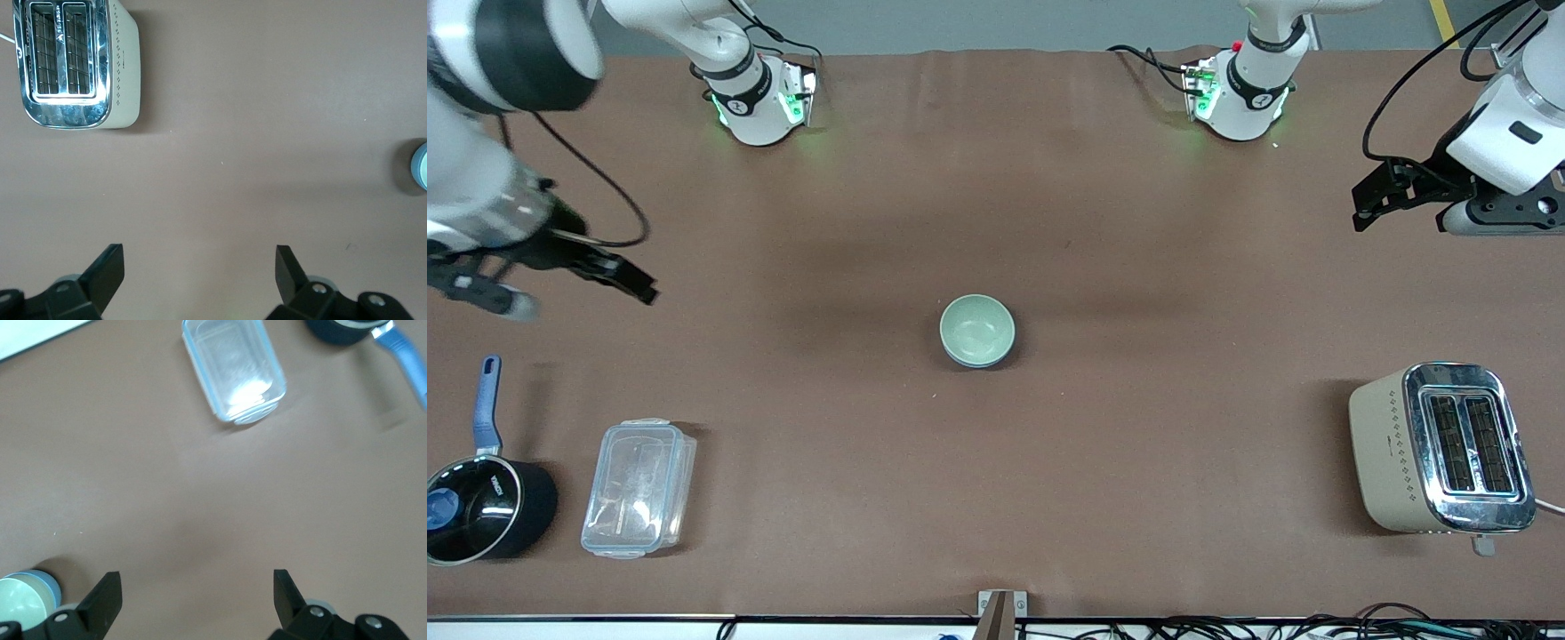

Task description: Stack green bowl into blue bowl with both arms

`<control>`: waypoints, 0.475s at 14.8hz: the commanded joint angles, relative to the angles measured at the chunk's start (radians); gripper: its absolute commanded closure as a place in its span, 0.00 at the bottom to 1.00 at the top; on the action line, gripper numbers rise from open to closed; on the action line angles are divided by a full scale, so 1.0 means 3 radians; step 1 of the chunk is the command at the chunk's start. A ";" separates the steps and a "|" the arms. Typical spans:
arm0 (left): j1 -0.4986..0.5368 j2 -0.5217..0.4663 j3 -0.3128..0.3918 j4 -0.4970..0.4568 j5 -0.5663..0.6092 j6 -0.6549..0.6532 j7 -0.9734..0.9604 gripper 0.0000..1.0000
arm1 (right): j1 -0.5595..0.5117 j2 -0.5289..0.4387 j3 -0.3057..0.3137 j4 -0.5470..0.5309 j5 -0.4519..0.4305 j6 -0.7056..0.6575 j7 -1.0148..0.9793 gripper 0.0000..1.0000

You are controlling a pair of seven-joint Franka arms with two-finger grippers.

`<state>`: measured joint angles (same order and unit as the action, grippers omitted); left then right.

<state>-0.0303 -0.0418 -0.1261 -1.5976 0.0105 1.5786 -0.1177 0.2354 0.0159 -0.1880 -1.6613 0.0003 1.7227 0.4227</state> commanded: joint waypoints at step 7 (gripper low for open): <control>-0.0017 0.0093 0.0017 0.0238 0.0016 -0.0036 0.0034 0.00 | -0.1015 0.0044 0.0657 0.0736 0.0009 -0.0808 -0.1041 0.00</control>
<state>-0.0313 -0.0230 -0.1257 -1.5546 0.0105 1.5823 -0.1179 -0.0353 0.0152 -0.0617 -1.4675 0.0028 1.5055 0.1079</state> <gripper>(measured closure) 0.000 0.000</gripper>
